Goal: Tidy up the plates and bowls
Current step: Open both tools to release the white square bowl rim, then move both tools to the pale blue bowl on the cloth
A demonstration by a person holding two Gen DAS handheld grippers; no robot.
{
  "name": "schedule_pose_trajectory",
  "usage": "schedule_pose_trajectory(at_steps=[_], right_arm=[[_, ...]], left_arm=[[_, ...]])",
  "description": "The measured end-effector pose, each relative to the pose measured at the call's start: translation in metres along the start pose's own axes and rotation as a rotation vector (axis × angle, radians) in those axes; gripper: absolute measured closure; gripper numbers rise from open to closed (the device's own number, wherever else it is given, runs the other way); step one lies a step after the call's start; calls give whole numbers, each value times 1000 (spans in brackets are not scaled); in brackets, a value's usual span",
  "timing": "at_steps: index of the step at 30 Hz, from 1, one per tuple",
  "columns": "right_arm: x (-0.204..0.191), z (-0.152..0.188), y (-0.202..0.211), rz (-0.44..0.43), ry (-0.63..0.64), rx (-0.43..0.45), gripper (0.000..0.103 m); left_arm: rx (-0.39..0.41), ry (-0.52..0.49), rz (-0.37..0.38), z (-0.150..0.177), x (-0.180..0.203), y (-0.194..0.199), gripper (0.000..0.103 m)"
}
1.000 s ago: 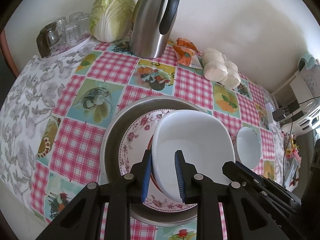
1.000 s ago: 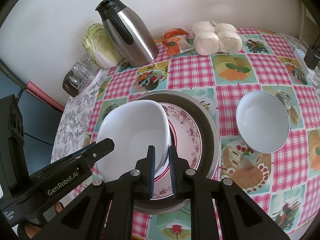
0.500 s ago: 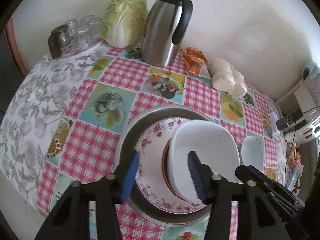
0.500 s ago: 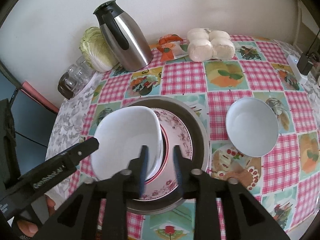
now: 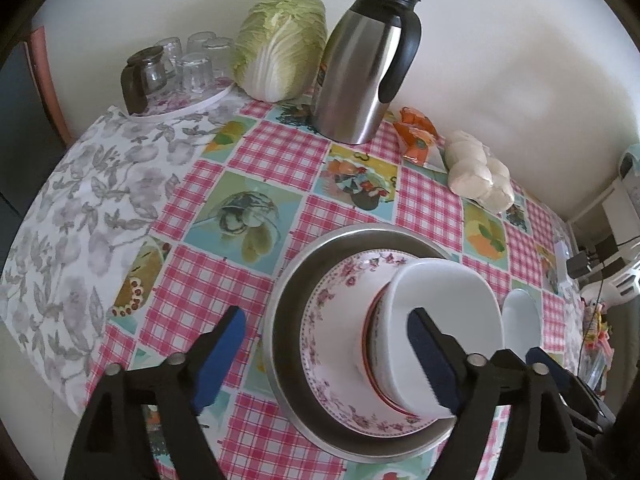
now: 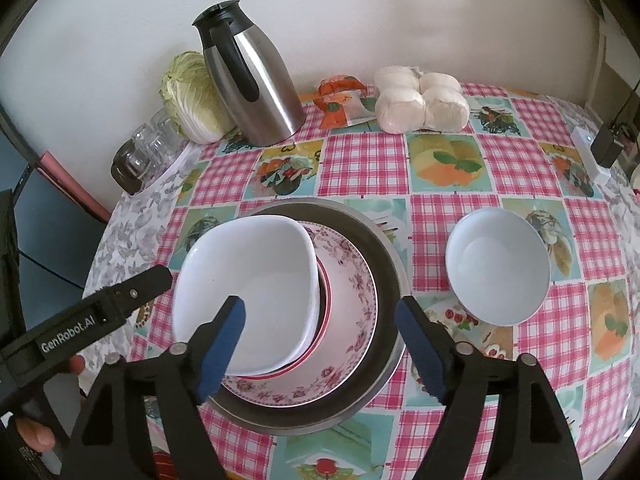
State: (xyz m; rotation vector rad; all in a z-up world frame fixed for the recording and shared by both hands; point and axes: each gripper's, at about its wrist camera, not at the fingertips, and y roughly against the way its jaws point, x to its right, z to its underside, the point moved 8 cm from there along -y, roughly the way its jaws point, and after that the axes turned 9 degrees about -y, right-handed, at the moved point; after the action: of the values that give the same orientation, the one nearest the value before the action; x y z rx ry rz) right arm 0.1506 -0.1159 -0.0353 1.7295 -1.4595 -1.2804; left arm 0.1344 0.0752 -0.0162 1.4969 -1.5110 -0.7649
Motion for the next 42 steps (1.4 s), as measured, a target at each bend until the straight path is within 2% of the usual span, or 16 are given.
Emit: schedule_pose_trajectory(at_steps=[3,6,8,16,27,35,42], right_arm=[[1,1,-1,2,-1,-1,20],[4,1,-3,10,-4,0,11],[6,1,-2,13,-3,3,11],[11,2,0,18,10,19,10],[26,0,13,-2,-14,30,10],[56,-19,35,-7,-68,86,10],[109,-37,60,35,-160,145,10]], left_arm=[[6,-2,-12,0,-2,-1,10],[11,0,-22,0,-4,-1,5],[17,0,-28,0,-5,-1,1],[29,-21,-71,3,-7,-1,0],[58,-12,-65,2,0,11,0],[96,-30,-44,-2,24,26,0],[120,-63,-8,-2,59,33,0]])
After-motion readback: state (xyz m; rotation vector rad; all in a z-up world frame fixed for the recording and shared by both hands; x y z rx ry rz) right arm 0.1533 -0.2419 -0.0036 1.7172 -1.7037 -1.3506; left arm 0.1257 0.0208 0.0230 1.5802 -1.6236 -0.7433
